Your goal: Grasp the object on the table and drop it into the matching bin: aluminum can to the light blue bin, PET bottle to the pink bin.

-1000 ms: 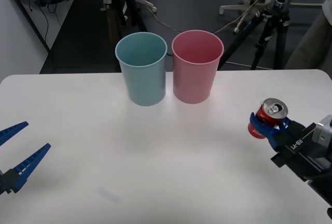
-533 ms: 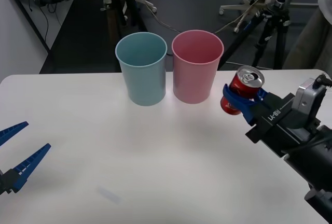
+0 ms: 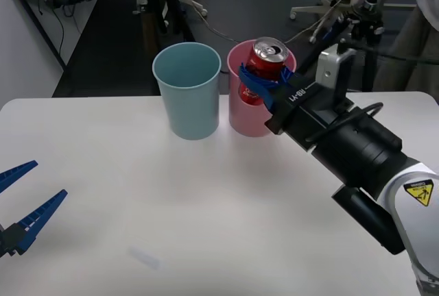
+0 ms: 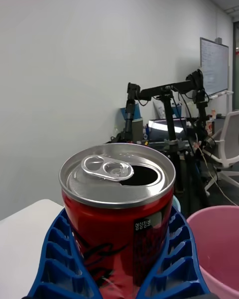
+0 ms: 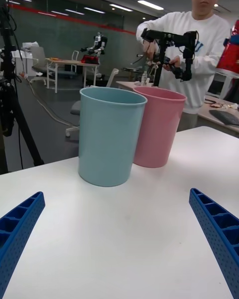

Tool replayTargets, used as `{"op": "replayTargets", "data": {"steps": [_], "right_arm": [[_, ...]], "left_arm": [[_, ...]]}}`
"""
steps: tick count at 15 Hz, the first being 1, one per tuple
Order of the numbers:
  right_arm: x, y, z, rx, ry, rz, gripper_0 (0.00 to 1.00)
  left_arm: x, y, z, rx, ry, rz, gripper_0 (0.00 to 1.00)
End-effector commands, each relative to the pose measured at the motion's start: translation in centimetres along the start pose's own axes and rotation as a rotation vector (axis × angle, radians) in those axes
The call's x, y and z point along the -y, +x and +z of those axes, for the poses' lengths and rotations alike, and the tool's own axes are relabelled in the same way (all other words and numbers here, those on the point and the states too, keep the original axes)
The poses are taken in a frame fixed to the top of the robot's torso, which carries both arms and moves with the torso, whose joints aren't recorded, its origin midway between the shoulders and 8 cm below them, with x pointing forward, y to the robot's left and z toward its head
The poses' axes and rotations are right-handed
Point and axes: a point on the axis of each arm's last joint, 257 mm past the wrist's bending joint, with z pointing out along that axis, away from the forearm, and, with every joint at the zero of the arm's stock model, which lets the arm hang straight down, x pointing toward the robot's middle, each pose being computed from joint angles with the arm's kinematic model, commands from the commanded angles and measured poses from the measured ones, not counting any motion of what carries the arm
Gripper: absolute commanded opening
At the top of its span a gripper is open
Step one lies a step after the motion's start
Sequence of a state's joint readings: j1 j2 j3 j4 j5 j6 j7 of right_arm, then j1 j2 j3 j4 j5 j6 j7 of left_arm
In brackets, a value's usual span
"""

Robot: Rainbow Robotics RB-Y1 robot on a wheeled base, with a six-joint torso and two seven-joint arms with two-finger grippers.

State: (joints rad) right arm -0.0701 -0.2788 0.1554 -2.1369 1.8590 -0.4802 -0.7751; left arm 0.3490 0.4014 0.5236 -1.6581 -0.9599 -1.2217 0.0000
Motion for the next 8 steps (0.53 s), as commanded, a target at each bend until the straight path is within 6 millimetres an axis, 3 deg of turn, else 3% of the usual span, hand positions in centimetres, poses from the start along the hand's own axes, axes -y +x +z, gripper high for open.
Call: {"op": "replayTargets", "data": {"steps": [1,8], "right_arm": [[0.6,0.1,3.6,0.006,0.004,-0.014,0.00],[2.7,-0.2,13.3,0.022,0.038,-0.006,0.00]], "left_arm": [[0.0,0.0,0.0,0.000,0.000,0.000,1.00],[0.0,0.0,0.0,0.000,0.000,0.000,1.00]]}}
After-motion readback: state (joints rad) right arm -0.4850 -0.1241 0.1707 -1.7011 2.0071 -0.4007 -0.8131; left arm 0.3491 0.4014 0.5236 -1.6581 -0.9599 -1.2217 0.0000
